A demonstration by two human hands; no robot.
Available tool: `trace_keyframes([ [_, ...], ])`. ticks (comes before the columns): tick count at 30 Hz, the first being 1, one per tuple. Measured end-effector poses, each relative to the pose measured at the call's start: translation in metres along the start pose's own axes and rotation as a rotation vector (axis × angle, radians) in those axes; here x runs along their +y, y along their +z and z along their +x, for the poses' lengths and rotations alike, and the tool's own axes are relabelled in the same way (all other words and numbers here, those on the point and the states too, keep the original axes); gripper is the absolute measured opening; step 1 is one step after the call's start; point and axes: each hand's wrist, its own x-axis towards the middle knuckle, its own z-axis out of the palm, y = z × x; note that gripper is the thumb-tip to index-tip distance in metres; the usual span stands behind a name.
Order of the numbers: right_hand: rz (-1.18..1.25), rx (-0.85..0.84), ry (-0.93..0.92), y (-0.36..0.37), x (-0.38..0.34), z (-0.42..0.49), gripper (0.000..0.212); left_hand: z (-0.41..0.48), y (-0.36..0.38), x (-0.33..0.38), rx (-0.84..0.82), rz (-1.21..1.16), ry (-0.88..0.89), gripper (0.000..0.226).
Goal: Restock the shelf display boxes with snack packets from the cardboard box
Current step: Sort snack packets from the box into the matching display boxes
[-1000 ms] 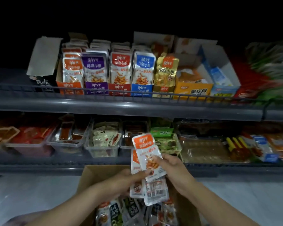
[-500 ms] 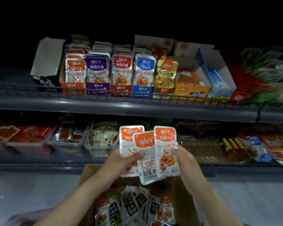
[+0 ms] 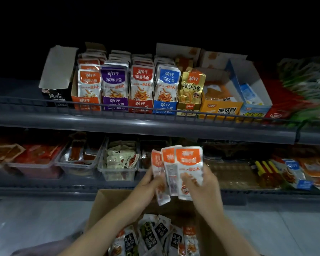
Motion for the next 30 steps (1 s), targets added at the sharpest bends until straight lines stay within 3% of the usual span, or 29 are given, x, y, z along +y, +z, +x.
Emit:
trace_keyframes([
  [2, -0.007, -0.147, -0.023, 0.010, -0.003, -0.007, 0.011, 0.002, 0.003, -0.001, -0.072, -0.119, -0.028, 0.037],
  [4, 0.133, -0.273, 0.023, 0.016, -0.007, -0.013, 0.007, 0.000, 0.002, 0.005, -0.110, -0.192, -0.049, 0.049],
  [8, 0.353, -0.234, 0.157, 0.009, -0.008, -0.007, 0.019, 0.004, -0.007, 0.011, 0.036, -0.286, -0.119, 0.044],
  [11, 0.390, -0.172, 0.142, 0.000, -0.008, 0.001, 0.018, 0.009, -0.011, 0.008, 0.099, -0.188, -0.096, 0.037],
  [20, 0.314, -0.221, 0.140, 0.020, 0.000, -0.007, 0.020, 0.007, -0.004, 0.000, 0.165, 0.005, 0.134, 0.035],
  [23, 0.322, -0.230, 0.137, 0.020, -0.001, -0.004, 0.019, 0.006, -0.003, -0.001, 0.189, 0.083, 0.181, 0.025],
  [30, 0.322, -0.349, 0.069, 0.033, -0.001, -0.009, 0.032, 0.006, -0.002, -0.004, 0.035, 0.252, 0.218, 0.022],
])
